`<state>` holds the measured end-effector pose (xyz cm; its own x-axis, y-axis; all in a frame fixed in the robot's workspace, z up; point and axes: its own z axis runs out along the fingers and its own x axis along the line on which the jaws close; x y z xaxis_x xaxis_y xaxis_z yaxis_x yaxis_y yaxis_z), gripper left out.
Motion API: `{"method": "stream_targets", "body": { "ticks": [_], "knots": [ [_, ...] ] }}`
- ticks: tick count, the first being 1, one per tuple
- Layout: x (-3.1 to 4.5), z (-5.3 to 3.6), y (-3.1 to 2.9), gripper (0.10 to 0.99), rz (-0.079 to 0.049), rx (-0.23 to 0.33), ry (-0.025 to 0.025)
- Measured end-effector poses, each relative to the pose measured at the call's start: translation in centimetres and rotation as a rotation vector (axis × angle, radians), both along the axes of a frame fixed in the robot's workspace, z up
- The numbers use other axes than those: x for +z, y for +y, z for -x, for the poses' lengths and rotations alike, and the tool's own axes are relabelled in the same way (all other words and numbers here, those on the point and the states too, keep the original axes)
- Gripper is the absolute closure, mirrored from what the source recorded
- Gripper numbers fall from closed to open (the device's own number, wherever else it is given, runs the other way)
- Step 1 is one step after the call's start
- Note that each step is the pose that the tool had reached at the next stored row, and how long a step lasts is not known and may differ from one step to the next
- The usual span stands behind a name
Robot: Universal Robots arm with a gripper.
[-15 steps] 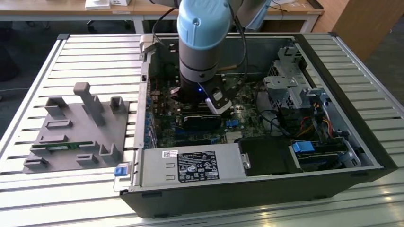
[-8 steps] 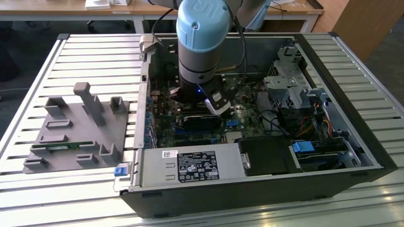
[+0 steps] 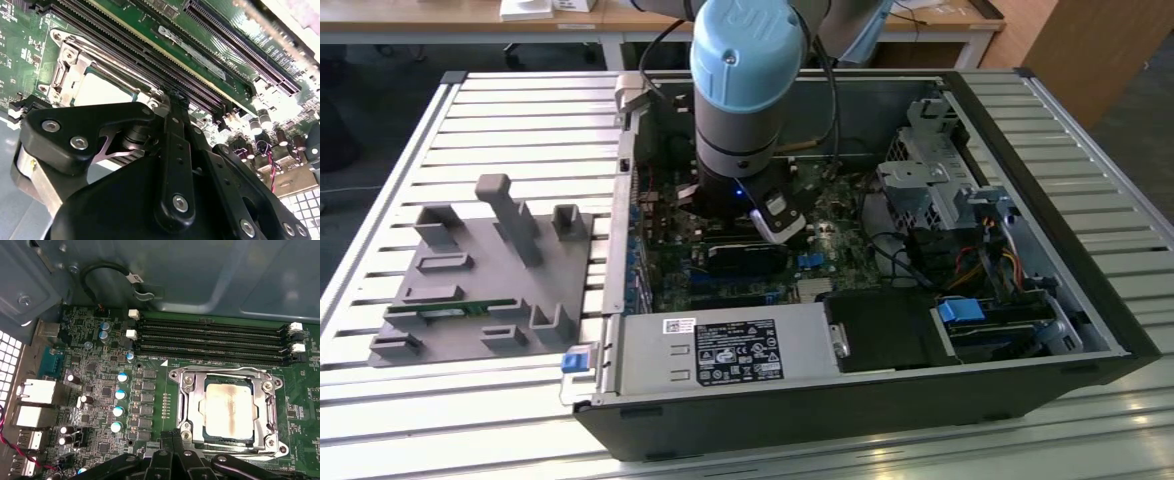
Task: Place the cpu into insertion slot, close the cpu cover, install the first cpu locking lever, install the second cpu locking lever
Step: 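Install the second cpu locking lever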
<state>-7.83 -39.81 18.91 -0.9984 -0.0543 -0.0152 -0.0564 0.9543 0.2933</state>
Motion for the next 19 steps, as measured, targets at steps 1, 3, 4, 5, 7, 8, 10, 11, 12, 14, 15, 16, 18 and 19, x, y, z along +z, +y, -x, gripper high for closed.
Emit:
{"method": "stream_targets", "body": {
  "ticks": [1, 3, 4, 5, 7, 8, 10, 11, 12, 14, 15, 16, 18, 19],
  "knots": [
    [0.09, 0.0, 0.0, 0.98, 0.0, 0.0, -0.0001],
    [0.4, 0.0, 0.01, 0.98, 0.0, 0.0, -0.0002],
    [0.65, 0.0, 0.0, 0.98, 0.0, 0.0, 0.0001],
    [0.89, 0.01, 0.0, 0.98, 0.0, 0.0, 0.0001],
    [1.28, 0.01, 0.0, 0.98, 0.0, 0.0, 0.0003],
    [1.41, 0.01, 0.0, 0.98, 0.0, 0.0, 0.0003],
    [1.68, 0.0, 0.0, 0.98, 0.0, 0.0, 0.0003],
    [1.81, 0.01, 0.0, 0.98, 0.0, 0.0, 0.0003],
    [1.94, 0.01, 0.0, 0.98, 0.0, 0.0, 0.0003],
    [2.29, 0.01, 0.0, 0.98, 0.0, 0.0, 0.0004],
    [2.48, 0.01, 0.0, 0.98, 0.0, 0.0, 0.0003],
    [2.66, 0.01, 0.0, 0.98, 0.0, 0.0, 0.0003],
    [3.03, 0.01, 0.0, 0.98, -0.001, 0.0, 0.0003],
    [3.15, 0.01, 0.0, 0.98, -0.001, 0.0, 0.0004]
  ]
}}
